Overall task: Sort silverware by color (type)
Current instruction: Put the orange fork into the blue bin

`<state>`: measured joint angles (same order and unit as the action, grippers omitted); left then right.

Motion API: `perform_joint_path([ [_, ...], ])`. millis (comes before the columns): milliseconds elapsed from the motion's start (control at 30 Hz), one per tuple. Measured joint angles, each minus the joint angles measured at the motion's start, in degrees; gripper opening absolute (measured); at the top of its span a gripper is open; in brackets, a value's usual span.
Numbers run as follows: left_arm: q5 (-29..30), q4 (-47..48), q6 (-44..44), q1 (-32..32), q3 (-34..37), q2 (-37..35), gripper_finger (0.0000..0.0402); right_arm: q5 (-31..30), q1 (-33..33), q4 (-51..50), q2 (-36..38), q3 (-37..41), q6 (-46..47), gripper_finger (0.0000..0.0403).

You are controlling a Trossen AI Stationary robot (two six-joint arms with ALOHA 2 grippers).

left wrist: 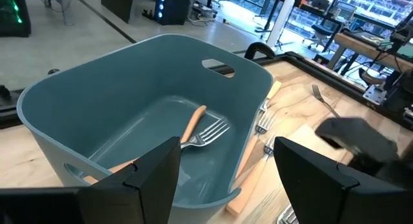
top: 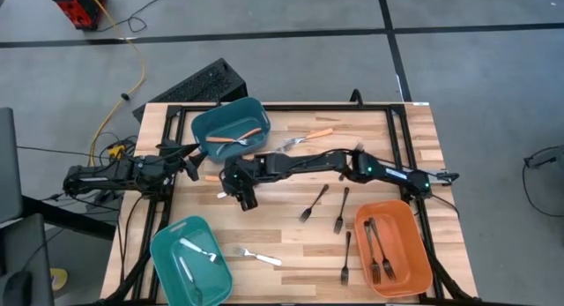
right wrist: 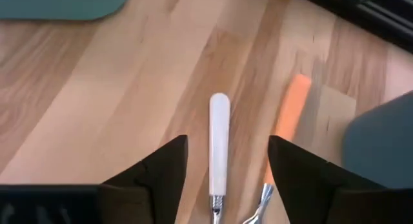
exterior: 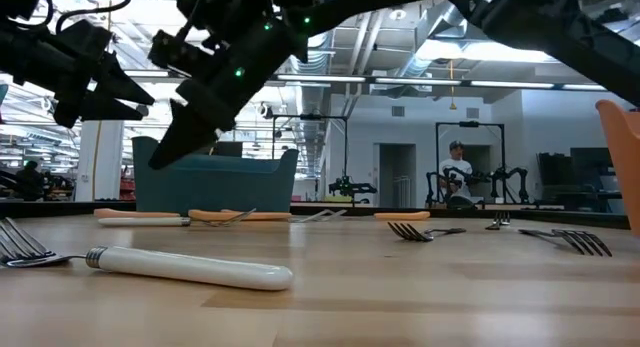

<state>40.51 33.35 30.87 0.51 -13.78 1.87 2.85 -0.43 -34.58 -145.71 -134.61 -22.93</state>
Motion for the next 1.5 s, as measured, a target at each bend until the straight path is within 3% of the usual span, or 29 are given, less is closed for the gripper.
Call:
perform_joint_path([
  [300, 0.08, -0.01, 0.0, -0.02, -0.02, 0.0, 0.0235, 0.32, -2.44, 0.07, 1.61, -0.09, 4.76, 0.0238],
  [500, 0.42, -0.01, 0.0, -0.02, 0.0, 0.0, 0.0235, -0.17, -2.14, -13.04, 10.5, -0.17, -0.45, 0.0237],
  [633, 0.42, 0.16, 0.31, -0.01, -0.01, 0.0, 0.0235, -7.05, -2.09, -26.28, 19.19, -0.11, -1.82, 0.0237],
  [733, 0.49, -0.11, 0.13, -0.02, 0.36, 0.0, 0.0235, -10.53, -2.27, -34.29, 25.97, -0.23, 3.63, 0.0237],
  [867, 0.77, 0.55, 0.11, -0.02, 1.71, 0.01, 0.0235, -10.83, -2.68, -45.96, 31.12, 1.66, 18.03, 0.0237],
  [1000, 0.81, 0.74, -0.18, -0.02, 1.97, 0.0, 0.0235, -14.52, -1.45, -55.09, 34.78, 12.78, 27.55, 0.0237],
  [1133, 0.72, 0.69, -0.22, -0.02, 1.97, 0.0, 0.0235, -15.42, 1.97, -42.48, 41.08, 32.41, 30.58, 0.0237],
  [1300, 0.7, 0.67, -0.48, -0.01, 1.97, 0.0, 0.0235, -15.31, 4.16, -7.09, 45.69, 53.64, 28.46, 0.0237],
  [1400, 0.72, 0.62, -0.5, -0.02, 1.97, 0.0, 0.0235, -14.89, 3.63, 14.71, 43.72, 59.76, 26.23, 0.0237],
  [1500, 0.73, 0.62, -0.21, -0.02, 1.97, 0.0, 0.0235, -13.44, 2.72, 28.63, 38.4, 60.49, 21.76, 0.0237],
])
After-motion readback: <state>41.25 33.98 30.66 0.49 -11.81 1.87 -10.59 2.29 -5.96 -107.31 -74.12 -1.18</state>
